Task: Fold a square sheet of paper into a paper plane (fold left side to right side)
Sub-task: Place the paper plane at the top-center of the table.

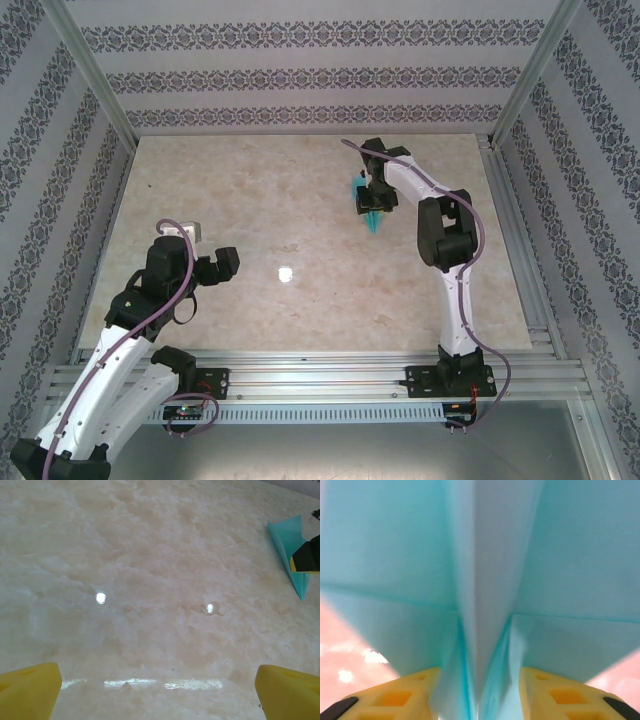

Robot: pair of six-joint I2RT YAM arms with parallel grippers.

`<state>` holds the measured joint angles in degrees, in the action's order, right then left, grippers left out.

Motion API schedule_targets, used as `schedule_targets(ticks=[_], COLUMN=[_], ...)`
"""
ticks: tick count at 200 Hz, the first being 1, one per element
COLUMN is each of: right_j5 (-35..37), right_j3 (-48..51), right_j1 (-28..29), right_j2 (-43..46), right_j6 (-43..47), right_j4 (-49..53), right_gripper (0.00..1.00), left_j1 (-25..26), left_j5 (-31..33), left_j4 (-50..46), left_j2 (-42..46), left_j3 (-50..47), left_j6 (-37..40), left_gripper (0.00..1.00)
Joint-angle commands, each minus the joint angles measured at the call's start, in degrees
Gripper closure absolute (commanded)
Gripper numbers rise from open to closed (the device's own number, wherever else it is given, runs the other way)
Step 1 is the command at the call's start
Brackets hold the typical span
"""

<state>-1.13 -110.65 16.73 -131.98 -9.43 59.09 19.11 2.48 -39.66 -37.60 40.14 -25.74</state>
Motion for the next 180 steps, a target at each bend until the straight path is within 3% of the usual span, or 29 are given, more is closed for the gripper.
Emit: schedule_targets(ticks=[1,45,81,119,144,156,180], right_j5=[1.7,2.9,6.5,12.3,16.7,17.5,16.4], right_j3=[-0.9,5.5,17.6,34.1,47.1,53.6,63.9], right_j1=[0.1,1.3,1.7,0.7,-0.9,-3.0,-7.2], right_j2=[6.9,18.7,34.0,52.3,63.9,69.2,75.4], right_j6=[-0.1,-0.6,-2.9,-4.8,-5.5,-6.1,-3.9], right_j4=[1.3,1.2,-3.0,-9.1,-17.6,-22.6,-33.4], right_gripper=[0.52,0.43,0.38,0.34,0.18,0.03,0.02], left_j1=[-0.8,-0.8,-0.8,-1.1,-1.5,-1.6,-2.4], left_j5=[0.8,1.5,4.8,14.8,23.1,27.7,33.9], left_j4=[-0.7,-0.5,1.9,7.6,14.0,18.1,27.1], left_j2=[0.1,-1.0,-1.8,-2.6,-2.7,-2.9,-4.0], left_j3=[-0.4,0.2,-0.2,-1.5,-3.6,-5.1,-8.3], left_j6=[0.3,-0.3,-1.7,-1.0,2.0,3.8,10.1], left_gripper=[0.0,0.0,0.0,0.0,0.0,0.0,0.0])
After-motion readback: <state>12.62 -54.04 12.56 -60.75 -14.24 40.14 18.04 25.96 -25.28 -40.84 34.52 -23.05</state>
